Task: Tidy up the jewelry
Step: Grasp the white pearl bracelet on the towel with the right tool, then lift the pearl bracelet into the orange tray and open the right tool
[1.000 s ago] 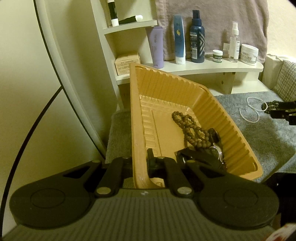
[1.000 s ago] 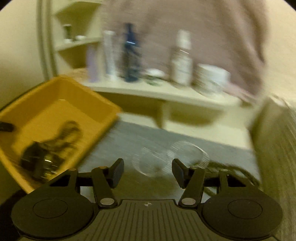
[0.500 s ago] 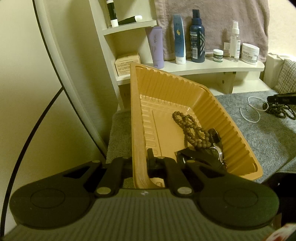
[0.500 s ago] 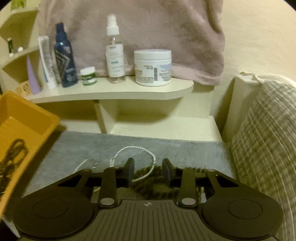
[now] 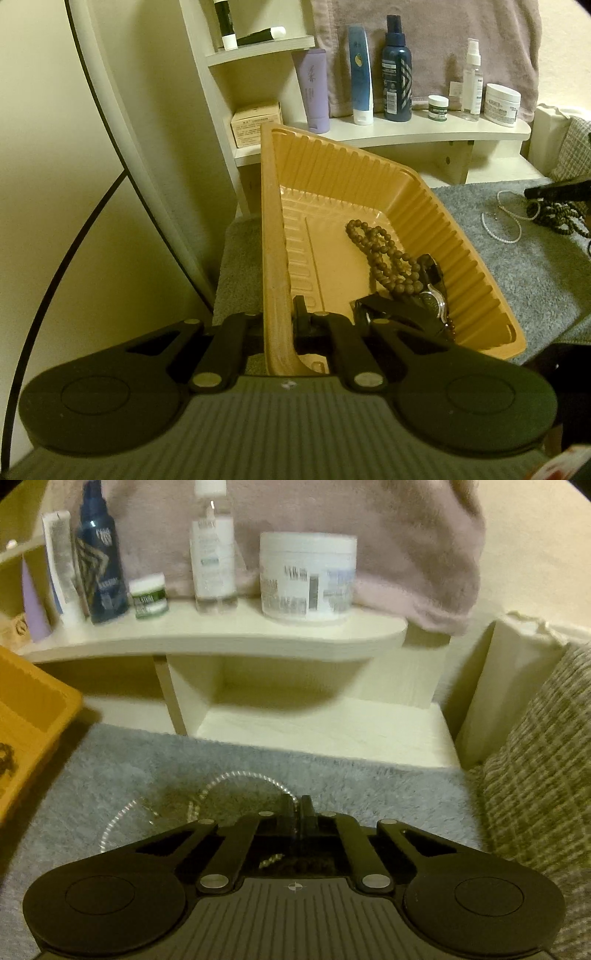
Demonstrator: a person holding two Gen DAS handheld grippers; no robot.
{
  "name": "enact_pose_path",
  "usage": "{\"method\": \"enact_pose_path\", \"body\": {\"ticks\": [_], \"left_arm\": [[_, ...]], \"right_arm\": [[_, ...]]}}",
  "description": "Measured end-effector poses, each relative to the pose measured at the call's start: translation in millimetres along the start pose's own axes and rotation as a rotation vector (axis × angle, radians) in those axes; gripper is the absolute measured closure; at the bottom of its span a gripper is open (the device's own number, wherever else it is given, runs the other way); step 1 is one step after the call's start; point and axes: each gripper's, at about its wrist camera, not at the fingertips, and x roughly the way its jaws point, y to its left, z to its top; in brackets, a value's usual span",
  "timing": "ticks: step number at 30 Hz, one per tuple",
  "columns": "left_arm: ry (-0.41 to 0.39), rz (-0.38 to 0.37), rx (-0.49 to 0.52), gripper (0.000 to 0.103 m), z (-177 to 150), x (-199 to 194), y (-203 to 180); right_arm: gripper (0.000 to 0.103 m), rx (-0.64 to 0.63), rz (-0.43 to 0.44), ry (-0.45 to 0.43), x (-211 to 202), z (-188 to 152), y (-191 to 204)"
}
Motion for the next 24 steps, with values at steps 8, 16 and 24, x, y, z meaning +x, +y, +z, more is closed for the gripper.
{"method": "enact_pose_path", "body": {"ticks": [8,16,24], "left_arm": [[-0.003,-0.001,0.005,0.098,-1,0,-1],[-0.01,-0.001,0.006,0.098,-1,-1,-2],[-0.016,-0.005,0.006,0.098,-2,-2,-1]], "right_arm": [[0.101,-0.093,0.061,-0.185,-88,35,24],[0.101,-0.183,0.124,-0.319,-157,73,51],[0.101,-0.241,0.239,-0.38,-199,100,86]]}}
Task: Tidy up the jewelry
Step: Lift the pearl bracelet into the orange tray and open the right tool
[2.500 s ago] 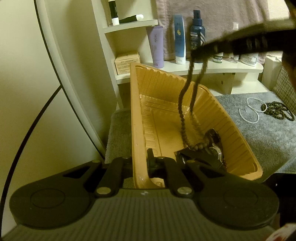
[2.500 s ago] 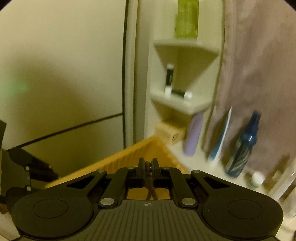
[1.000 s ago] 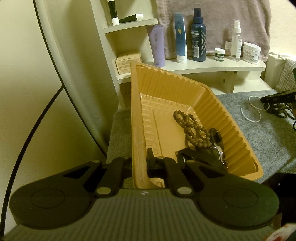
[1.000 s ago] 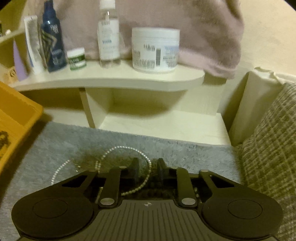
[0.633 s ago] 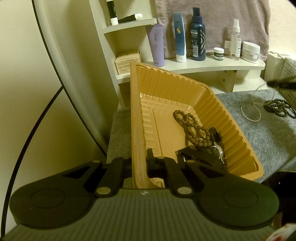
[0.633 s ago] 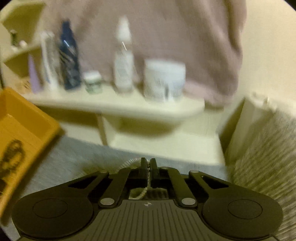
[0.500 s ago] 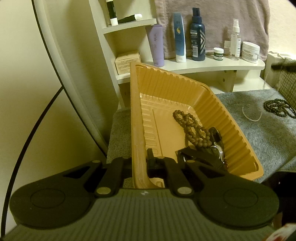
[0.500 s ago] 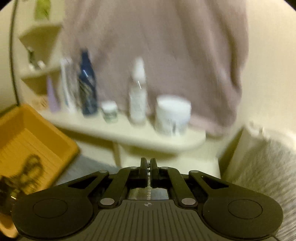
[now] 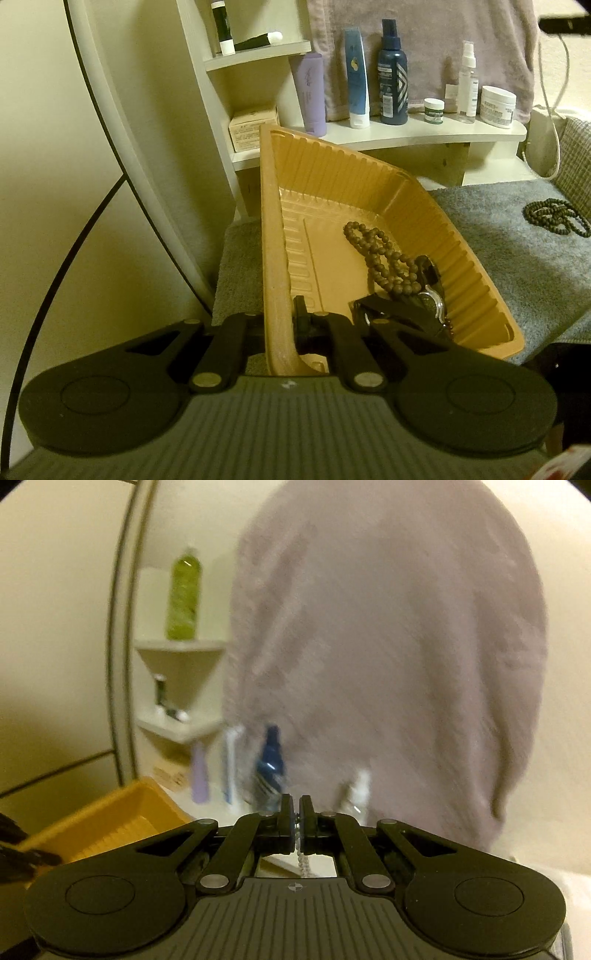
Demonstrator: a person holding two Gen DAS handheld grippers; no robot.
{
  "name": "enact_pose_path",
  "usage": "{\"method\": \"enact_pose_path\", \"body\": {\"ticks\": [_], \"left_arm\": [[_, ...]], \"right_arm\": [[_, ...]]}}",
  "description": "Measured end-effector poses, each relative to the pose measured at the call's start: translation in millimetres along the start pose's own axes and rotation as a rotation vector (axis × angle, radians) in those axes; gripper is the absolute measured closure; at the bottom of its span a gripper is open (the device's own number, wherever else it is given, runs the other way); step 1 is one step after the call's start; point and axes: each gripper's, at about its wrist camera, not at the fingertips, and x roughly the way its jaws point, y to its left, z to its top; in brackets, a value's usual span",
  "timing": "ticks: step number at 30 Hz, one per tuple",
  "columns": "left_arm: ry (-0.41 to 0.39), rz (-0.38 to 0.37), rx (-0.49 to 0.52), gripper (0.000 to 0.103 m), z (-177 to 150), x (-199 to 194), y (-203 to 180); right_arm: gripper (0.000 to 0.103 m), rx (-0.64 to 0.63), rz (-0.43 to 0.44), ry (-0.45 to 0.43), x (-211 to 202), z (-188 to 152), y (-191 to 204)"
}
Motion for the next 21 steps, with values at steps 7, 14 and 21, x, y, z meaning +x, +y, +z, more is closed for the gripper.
{"method": "enact_pose_path", "body": {"ticks": [7,14,21], "left_arm": [[-0.006,-0.006,-0.003,0.098,0,-1,1],[-0.006,-0.011,-0.012,0.098,-1,0,3],[-0.007,-0.016,-0.023,0.098,-2,0,5]], "right_arm": [[0.101,0.044,0.16,-0.024,1,28,32],[0.101,0.048,0.314,0.028,32,26,83],[0.101,0.044,0.393,0.076,77,9,119]]}}
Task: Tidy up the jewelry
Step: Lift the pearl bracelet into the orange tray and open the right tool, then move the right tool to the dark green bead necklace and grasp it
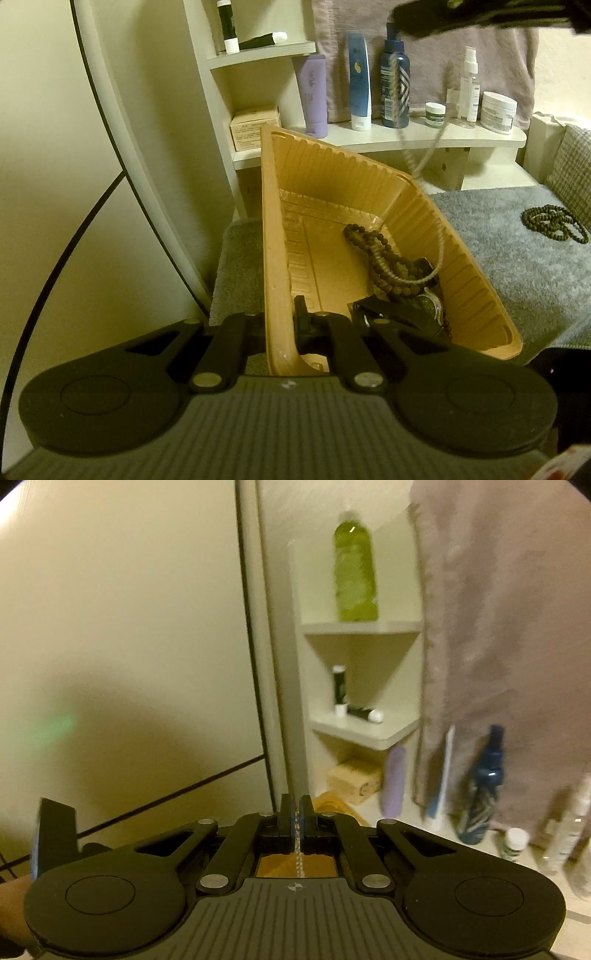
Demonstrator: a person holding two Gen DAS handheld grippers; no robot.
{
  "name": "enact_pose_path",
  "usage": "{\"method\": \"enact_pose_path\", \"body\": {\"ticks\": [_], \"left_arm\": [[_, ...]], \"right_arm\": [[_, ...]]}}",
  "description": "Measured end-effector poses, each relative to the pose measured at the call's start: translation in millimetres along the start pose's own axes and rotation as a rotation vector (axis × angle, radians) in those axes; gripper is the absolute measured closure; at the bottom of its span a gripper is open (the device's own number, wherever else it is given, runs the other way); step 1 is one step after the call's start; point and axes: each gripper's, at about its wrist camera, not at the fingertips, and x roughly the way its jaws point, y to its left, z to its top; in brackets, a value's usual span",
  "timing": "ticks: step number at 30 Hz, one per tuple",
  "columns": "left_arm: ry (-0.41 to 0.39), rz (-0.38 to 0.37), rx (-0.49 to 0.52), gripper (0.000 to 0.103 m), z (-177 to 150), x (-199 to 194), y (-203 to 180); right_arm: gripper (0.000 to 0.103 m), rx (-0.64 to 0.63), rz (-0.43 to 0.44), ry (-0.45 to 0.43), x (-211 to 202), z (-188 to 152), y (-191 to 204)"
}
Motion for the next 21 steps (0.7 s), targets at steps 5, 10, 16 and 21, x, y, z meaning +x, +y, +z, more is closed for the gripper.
{"method": "enact_pose_path", "body": {"ticks": [5,10,16,21], "left_arm": [[-0.001,-0.001,-0.009,0.098,-1,0,1],[0.001,-0.003,-0.012,0.098,-1,1,1],[0.004,-0.002,-0.013,0.098,-1,1,1],[0.002,0.001,-0.015,0.098,0,1,0]], "right_arm": [[0.101,0.054,-0.009,0.071,28,-18,-17],[0.1,0.119,0.011,0.155,42,-41,-29],[0.098,0.17,0.028,0.155,34,-51,-42],[0.056,0.273,-0.065,0.046,-9,-53,-66]]}}
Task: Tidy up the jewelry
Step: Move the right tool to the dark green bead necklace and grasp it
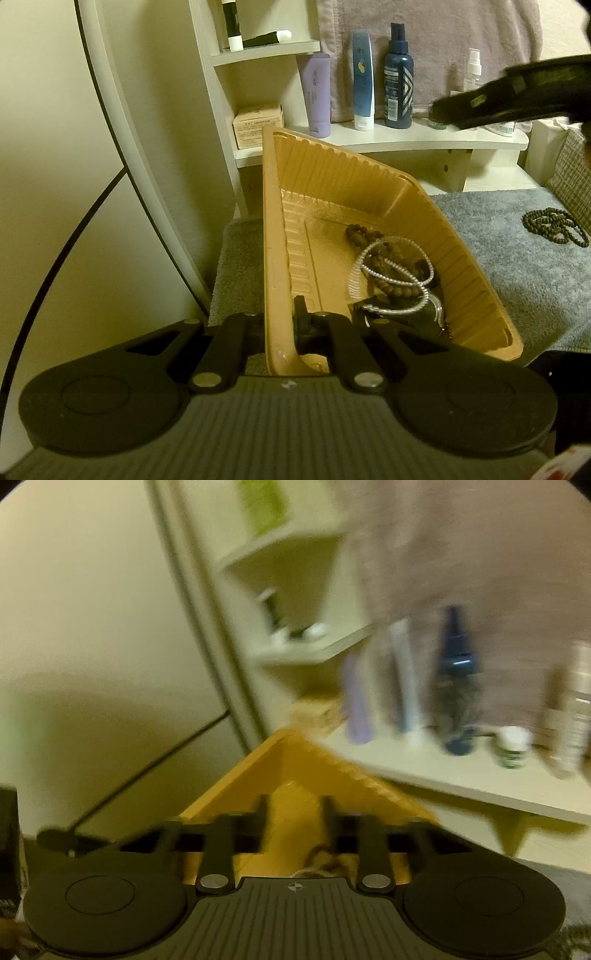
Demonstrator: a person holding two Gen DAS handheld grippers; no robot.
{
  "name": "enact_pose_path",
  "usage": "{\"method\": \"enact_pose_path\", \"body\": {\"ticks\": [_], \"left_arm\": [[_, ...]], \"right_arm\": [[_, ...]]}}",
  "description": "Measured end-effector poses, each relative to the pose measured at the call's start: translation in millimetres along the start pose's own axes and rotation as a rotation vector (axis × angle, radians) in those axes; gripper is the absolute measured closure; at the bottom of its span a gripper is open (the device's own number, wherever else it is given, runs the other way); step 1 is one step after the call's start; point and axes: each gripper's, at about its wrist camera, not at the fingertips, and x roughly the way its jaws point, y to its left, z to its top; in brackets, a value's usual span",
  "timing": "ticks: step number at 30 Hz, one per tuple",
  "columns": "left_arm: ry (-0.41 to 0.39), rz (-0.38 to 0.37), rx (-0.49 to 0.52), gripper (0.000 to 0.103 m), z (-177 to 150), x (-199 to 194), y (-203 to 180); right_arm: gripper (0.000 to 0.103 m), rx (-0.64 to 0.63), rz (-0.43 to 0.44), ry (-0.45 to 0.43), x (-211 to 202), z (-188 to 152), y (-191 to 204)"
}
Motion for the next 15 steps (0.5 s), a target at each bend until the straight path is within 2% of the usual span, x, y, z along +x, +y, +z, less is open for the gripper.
{"method": "enact_pose_path", "body": {"ticks": [2,6,15], "left_arm": [[0.0,0.001,-0.001,0.098,0,0,0],[-0.003,0.002,0.002,0.098,-1,-1,0],[-0.007,0.009,0.008,0.098,0,-2,-3]], "right_arm": [[0.055,0.041,-0.056,-0.037,-19,-4,-13],[0.055,0.095,-0.223,-0.079,-58,-26,-46],[0.055,0.225,-0.567,-0.031,-119,-99,-114]]}}
